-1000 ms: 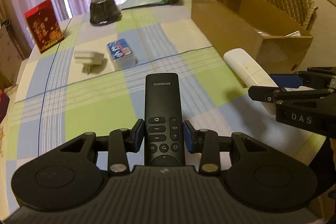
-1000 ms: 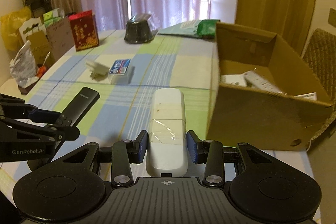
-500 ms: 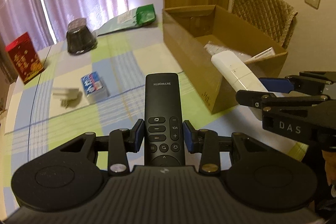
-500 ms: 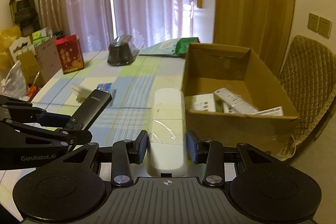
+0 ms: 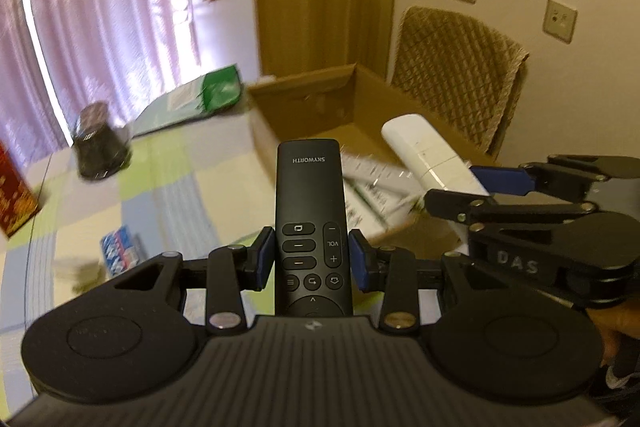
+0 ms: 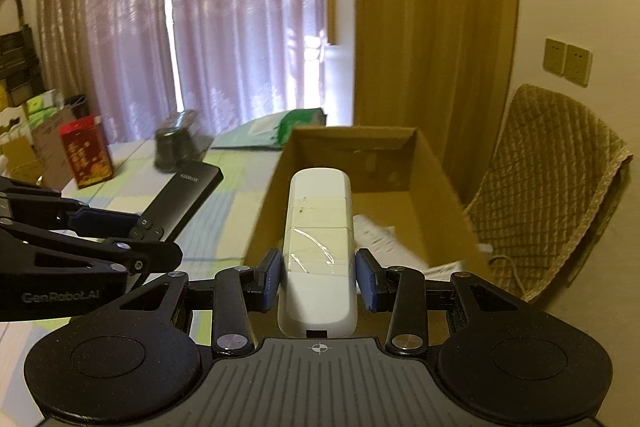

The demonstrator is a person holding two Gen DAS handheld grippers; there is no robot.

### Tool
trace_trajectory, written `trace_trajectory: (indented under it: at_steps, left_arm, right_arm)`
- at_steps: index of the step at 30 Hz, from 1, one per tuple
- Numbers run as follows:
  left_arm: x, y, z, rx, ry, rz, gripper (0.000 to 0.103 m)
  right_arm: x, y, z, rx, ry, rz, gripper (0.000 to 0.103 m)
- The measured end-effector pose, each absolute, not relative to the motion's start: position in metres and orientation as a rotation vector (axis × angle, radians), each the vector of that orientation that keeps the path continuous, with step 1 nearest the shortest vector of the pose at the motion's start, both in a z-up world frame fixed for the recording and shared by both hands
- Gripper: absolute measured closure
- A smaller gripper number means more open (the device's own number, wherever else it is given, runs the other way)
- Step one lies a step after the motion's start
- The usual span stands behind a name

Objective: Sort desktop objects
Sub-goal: 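Carry the black and white remotes over the cardboard box with both tools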

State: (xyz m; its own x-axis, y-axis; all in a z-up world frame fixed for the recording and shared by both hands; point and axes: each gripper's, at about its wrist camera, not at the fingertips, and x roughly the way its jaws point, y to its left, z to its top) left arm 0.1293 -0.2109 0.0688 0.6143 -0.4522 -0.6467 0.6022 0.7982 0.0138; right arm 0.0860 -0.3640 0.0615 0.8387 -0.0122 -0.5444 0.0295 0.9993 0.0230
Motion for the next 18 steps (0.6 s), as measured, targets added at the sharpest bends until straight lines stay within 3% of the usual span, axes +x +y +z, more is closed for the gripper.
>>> trace_trajectory:
  at_steps: [18]
  left_arm:
    - [0.184,-0.292,0.071,0.25,0.657,-0.701,0.069]
  right_arm:
    - [0.134,-0.422,0.065,0.042,0.558,-0.091,0.064]
